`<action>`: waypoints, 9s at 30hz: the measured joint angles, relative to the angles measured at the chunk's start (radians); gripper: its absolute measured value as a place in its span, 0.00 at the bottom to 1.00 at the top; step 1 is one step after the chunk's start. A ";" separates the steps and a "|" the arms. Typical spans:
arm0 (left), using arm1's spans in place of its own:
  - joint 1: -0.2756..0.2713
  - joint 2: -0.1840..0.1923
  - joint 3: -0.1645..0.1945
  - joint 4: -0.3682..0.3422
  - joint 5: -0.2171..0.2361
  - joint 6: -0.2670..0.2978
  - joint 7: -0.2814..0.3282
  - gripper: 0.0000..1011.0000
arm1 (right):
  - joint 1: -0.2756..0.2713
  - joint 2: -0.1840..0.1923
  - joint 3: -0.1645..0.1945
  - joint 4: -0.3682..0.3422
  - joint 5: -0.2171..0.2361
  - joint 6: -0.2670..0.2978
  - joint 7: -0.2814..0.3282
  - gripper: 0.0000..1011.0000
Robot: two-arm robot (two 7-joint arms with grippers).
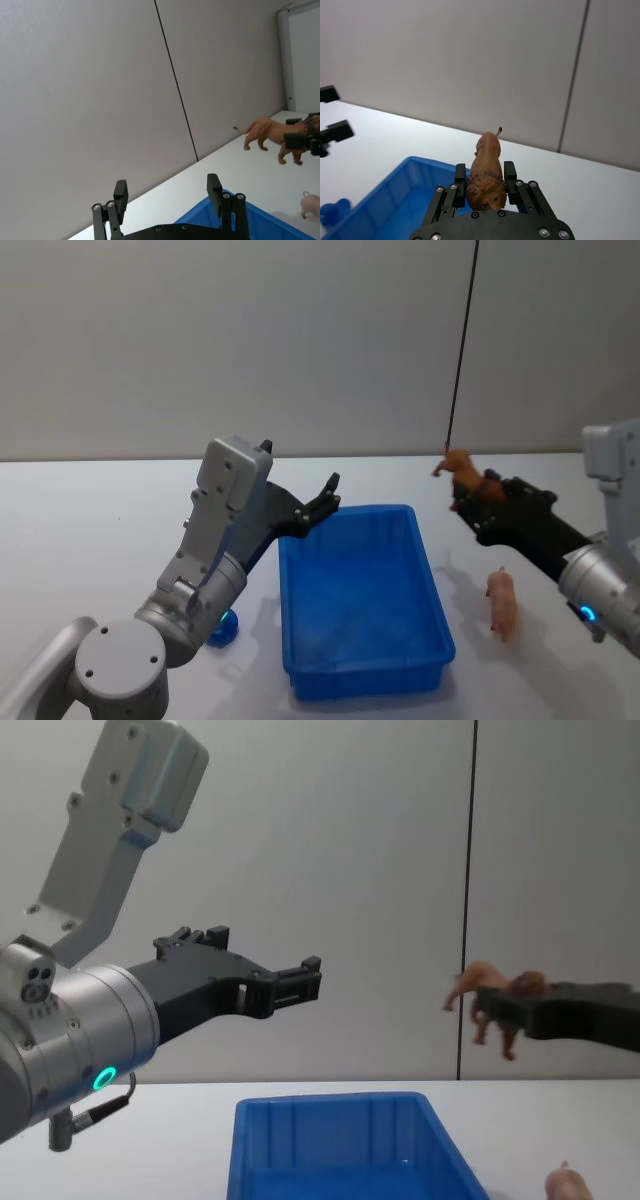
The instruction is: Pick up the two dolls from the table and place them into the box.
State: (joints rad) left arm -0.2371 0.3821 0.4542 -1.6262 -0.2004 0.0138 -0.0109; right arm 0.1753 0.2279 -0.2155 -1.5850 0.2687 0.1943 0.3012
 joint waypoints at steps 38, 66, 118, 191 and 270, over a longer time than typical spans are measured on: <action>0.000 0.000 0.000 0.000 0.000 0.000 0.000 0.99 | 0.128 -0.106 -0.114 0.189 -0.031 0.260 0.239 0.96; 0.000 0.000 0.000 0.000 0.000 0.000 0.000 0.99 | 0.047 -0.018 -0.046 0.049 0.039 0.121 0.110 0.99; 0.000 0.000 0.000 0.000 0.000 0.000 0.000 0.99 | -0.187 0.039 0.004 -0.092 0.216 0.237 -0.282 0.99; 0.000 0.000 0.000 0.000 0.000 0.000 0.000 0.99 | 0.004 -0.078 -0.006 0.109 0.149 0.422 -0.372 0.48; 0.000 0.000 0.000 0.000 0.000 0.000 0.000 0.99 | 0.085 -0.065 -0.076 0.095 0.094 0.514 0.114 0.72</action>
State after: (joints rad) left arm -0.2371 0.3821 0.4542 -1.6262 -0.2004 0.0138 -0.0109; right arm 0.2606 0.1630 -0.2916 -1.4900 0.3631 0.7085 0.4153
